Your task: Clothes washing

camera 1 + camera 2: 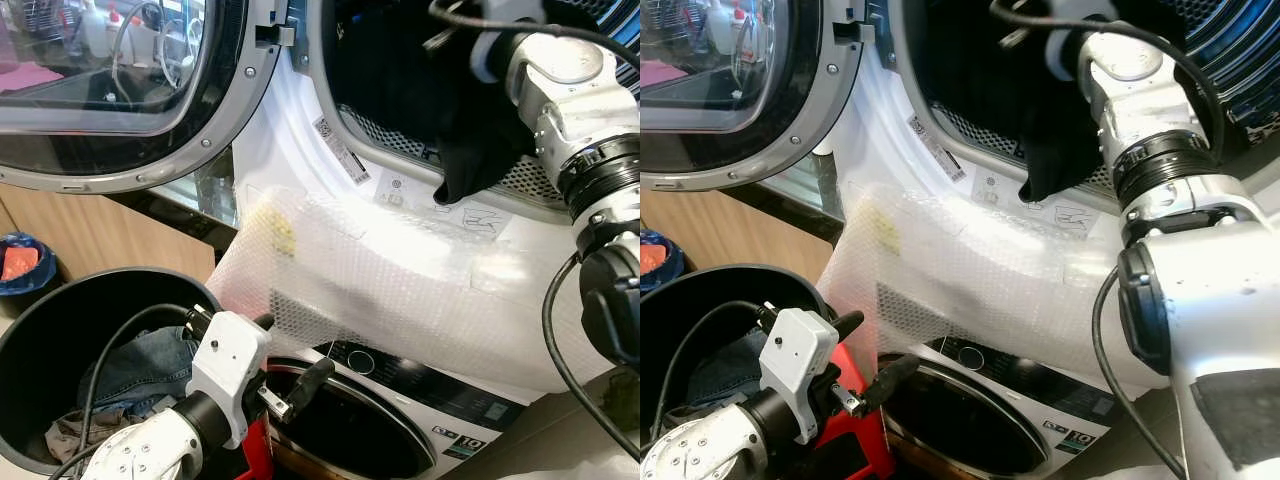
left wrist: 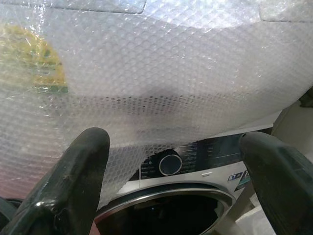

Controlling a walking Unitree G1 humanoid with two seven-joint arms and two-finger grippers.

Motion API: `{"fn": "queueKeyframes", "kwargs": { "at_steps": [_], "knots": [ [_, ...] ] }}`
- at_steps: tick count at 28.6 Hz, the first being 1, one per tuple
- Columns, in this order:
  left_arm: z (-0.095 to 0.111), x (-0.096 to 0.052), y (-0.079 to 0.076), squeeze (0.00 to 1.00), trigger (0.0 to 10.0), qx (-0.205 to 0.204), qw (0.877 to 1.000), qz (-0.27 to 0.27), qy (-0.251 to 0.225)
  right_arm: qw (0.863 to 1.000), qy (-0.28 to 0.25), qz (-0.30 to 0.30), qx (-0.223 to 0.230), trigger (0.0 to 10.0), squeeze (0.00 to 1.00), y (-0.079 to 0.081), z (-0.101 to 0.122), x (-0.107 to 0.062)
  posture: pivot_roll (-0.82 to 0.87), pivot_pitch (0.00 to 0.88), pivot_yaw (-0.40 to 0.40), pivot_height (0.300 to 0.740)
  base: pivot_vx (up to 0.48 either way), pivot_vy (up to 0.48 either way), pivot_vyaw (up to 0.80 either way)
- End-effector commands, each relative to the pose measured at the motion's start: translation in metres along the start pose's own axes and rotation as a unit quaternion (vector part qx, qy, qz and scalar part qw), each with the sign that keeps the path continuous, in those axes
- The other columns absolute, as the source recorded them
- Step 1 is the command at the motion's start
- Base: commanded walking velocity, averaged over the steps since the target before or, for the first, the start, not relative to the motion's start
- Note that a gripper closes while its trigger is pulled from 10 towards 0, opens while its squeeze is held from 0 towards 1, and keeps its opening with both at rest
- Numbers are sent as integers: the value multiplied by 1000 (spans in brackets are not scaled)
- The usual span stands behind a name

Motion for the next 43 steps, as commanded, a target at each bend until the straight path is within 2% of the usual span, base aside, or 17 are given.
{"fn": "queueKeyframes", "kwargs": {
  "at_steps": [1,4,7,8,11,14,16,21,23,26,28,34,35,39,41,42,43],
  "knots": [
    [2,-1,-5,0,10000,-3,1000,-16,-4,997,10,-68,34,10000,0,-14,4,-1,69,59,-158,740,0,0,0],
    [1,0,-5,0,10000,-5,1000,-22,-1,988,28,-126,81,10000,0,-13,-2,-1,53,60,-145,740,0,0,0],
    [0,1,-7,0,10000,-6,1000,-27,0,983,38,-146,109,10000,0,-11,-6,-1,50,59,-141,740,0,0,0],
    [1,2,-8,0,10000,-6,1000,-31,1,972,58,-172,149,10000,0,-7,-13,-1,52,61,-140,740,0,0,0],
    [1,2,-8,0,10000,-5,1000,-31,1,956,78,-202,199,10000,0,-6,-22,-3,63,64,-143,740,0,0,0],
    [0,0,-8,0,10000,-5,1000,-25,3,938,90,-235,240,10000,0,-13,-28,-6,84,75,-155,740,0,0,0],
    [0,-2,-8,0,10000,-6,1000,-24,3,938,88,-236,237,10000,0,-14,-26,-6,88,79,-159,740,0,0,0],
    [-1,-5,-9,0,10000,-6,1000,-19,8,942,41,-231,240,10000,0,-25,1,-5,99,94,-170,740,0,0,0],
    [-1,-7,-10,0,10000,-6,1000,-14,9,941,1,-229,248,10000,0,-32,26,-4,110,99,-179,740,0,0,0],
    [-2,-9,-11,0,10000,-9,1000,-10,11,933,-27,-233,273,10000,0,-39,42,-6,115,103,-182,740,0,0,0],
    [-3,-12,-12,0,10000,-10,1000,-6,14,920,-51,-240,306,10000,0,-48,53,-9,129,106,-191,740,0,0,0],
    [-3,-19,-16,0,10000,-15,1000,3,18,897,-97,-245,356,10000,0,-65,73,-15,148,120,-199,740,0,0,0],
    [-3,-19,-16,0,10000,-15,1000,3,18,897,-97,-245,356,10000,0,-65,73,-15,148,120,-199,740,0,0,0],
    [-5,-23,-18,0,10000,-19,999,10,24,876,-119,-248,397,10000,0,-75,81,-19,161,134,-207,740,0,0,0],
    [-5,-24,-17,0,10000,-19,999,12,25,872,-123,-249,403,10000,0,-77,82,-20,161,134,-207,740,0,0,0],
    [-6,-25,-18,0,10000,-22,999,18,27,862,-131,-251,420,10000,0,-81,83,-22,170,145,-211,740,0,0,0],
    [-6,-26,-18,0,10000,-24,999,20,28,863,-131,-250,420,10000,0,-81,83,-22,167,147,-212,740,0,0,0]
  ]
}}
Point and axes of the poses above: a point about 5 cm out from each wrist's last joint towards the gripper, its own x axis pointing out of the wrist towards the gripper, its own z axis along the axis of the wrist's last joint, y = z × x, the point moved 2 cm from there along x, pointing out of the wrist towards the gripper, and after that the axes turned 4 degrees about -x, right-handed, at the moved point
